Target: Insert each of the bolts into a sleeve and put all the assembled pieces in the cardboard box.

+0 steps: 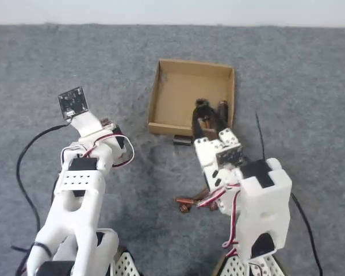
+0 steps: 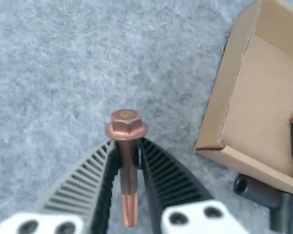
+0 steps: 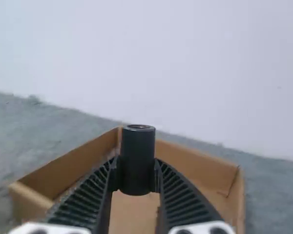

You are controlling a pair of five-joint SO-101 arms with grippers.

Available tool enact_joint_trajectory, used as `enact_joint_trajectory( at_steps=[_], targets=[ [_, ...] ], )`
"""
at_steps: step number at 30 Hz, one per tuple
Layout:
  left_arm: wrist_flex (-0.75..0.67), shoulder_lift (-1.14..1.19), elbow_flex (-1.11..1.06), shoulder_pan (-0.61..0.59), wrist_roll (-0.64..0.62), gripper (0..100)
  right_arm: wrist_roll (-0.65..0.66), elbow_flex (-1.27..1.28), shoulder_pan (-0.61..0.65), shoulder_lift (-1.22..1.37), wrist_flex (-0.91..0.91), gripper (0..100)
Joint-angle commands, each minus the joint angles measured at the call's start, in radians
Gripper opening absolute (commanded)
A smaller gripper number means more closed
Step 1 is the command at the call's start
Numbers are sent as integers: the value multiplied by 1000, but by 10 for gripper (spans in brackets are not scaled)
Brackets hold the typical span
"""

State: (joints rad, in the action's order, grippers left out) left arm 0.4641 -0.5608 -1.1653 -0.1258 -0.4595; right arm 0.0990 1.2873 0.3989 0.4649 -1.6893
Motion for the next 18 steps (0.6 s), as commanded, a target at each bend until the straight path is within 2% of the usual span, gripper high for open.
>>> enact_joint_trajectory(
  at_steps=[1, 18],
  targets=[
    [-37, -54, 13, -6, -3, 12, 11, 54, 33, -81, -36, 7],
    [-37, -54, 13, -5, -3, 12, 9, 269, 266, -131, -71, 6]
  ],
)
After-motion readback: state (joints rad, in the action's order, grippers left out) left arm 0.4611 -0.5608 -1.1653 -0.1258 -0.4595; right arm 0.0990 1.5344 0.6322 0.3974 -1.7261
